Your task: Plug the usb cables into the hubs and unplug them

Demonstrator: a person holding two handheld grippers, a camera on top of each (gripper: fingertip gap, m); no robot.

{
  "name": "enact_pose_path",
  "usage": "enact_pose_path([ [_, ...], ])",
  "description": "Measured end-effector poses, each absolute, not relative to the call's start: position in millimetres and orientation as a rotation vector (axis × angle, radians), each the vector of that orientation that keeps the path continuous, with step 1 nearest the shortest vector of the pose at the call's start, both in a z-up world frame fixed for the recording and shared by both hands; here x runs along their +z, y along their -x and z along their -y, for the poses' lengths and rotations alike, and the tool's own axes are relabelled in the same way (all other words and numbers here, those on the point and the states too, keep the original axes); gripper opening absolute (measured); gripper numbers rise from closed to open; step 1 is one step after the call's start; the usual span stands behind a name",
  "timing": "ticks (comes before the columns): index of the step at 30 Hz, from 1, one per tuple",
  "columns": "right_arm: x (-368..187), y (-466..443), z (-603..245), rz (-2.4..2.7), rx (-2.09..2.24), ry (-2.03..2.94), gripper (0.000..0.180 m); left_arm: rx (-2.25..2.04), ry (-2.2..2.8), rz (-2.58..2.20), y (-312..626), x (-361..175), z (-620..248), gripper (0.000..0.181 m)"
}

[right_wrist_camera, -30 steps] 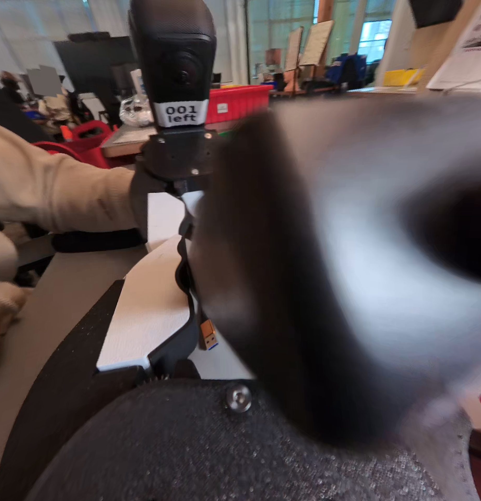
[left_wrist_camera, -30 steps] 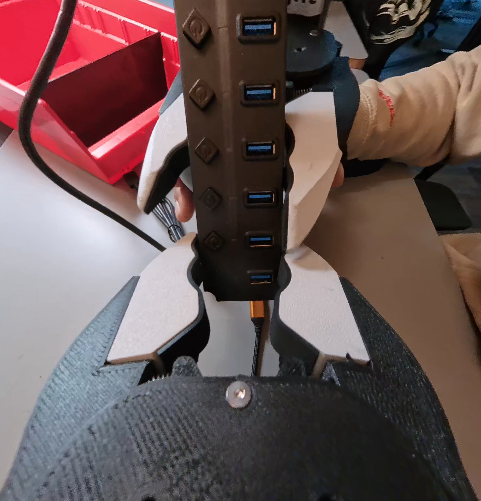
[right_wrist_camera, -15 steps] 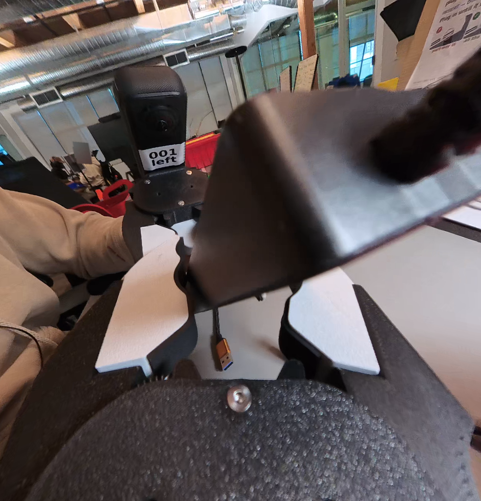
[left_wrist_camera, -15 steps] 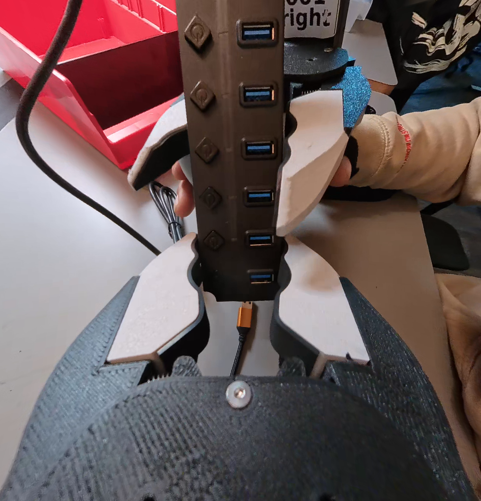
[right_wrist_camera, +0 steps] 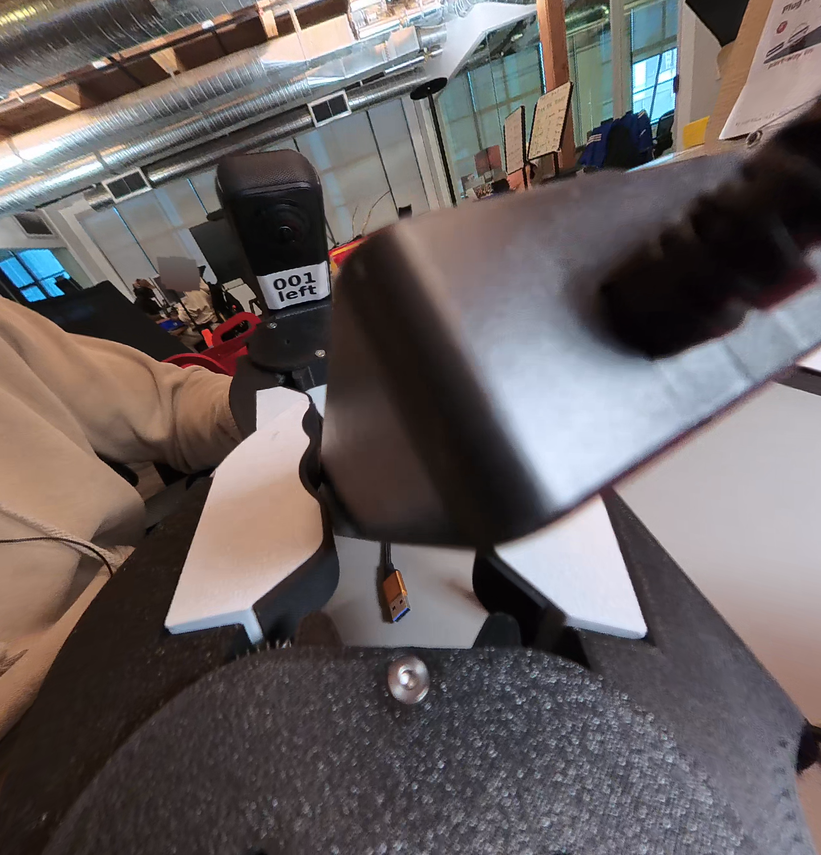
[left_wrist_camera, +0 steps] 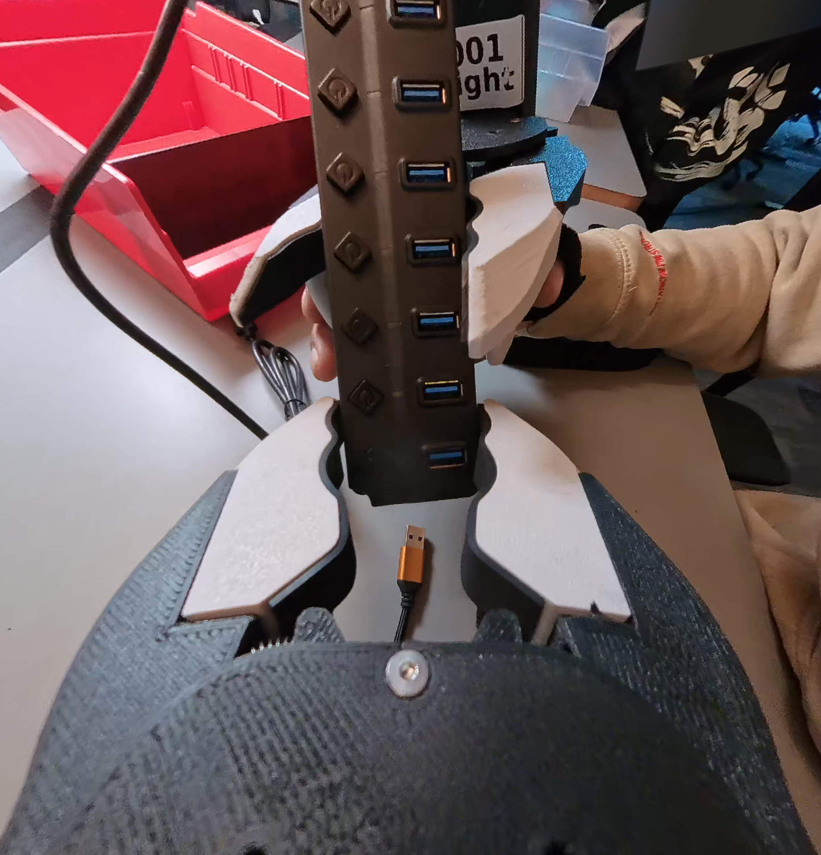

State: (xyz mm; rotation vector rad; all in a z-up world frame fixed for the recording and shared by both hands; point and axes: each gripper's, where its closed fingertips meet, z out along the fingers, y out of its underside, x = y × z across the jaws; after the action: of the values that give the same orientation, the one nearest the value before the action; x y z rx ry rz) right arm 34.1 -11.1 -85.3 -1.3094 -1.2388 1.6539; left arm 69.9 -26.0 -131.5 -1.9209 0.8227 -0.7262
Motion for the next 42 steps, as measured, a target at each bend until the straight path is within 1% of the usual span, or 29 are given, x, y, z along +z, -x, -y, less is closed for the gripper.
enact_pose_path([
  [9,-79,-38,8,1.213,1.661,1.285,0.076,-0.802,1.951,-0.746,-79,-133,27,0.055],
  [16,-76,-41,12,1.242,1.661,1.263,0.073,-0.787,1.935,-0.793,-84,-137,31,0.055],
  [19,-65,-50,5,1.21,1.679,1.235,0.072,-0.813,1.887,-0.864,-79,-125,35,0.068],
  [21,-59,-59,-6,1.174,1.672,1.22,0.072,-0.818,1.855,-0.928,-66,-113,40,0.066],
  [23,-55,-68,-17,1.154,1.648,1.208,0.072,-0.824,1.886,-1.035,-50,-115,50,0.06],
  [27,-51,-79,-32,1.105,1.629,1.204,0.072,-0.747,2.029,-1.213,-22,-159,66,0.053],
  [31,-54,-79,-34,1.105,1.613,1.209,0.072,-0.654,2.12,-1.274,-23,-198,68,0.042],
  [36,-57,-76,-29,1.135,1.593,1.209,0.072,-0.58,2.177,-1.354,-35,-224,72,0.03],
  [39,-57,-76,-25,1.164,1.591,1.188,0.072,-0.594,2.175,-1.349,-38,-225,73,0.025],
  [41,-55,-78,-19,1.185,1.612,1.154,0.072,-0.584,2.165,-1.342,-38,-225,71,0.015],
  [42,-53,-79,-16,1.196,1.628,1.131,0.072,-0.57,2.164,-1.334,-37,-224,69,0.014],
])
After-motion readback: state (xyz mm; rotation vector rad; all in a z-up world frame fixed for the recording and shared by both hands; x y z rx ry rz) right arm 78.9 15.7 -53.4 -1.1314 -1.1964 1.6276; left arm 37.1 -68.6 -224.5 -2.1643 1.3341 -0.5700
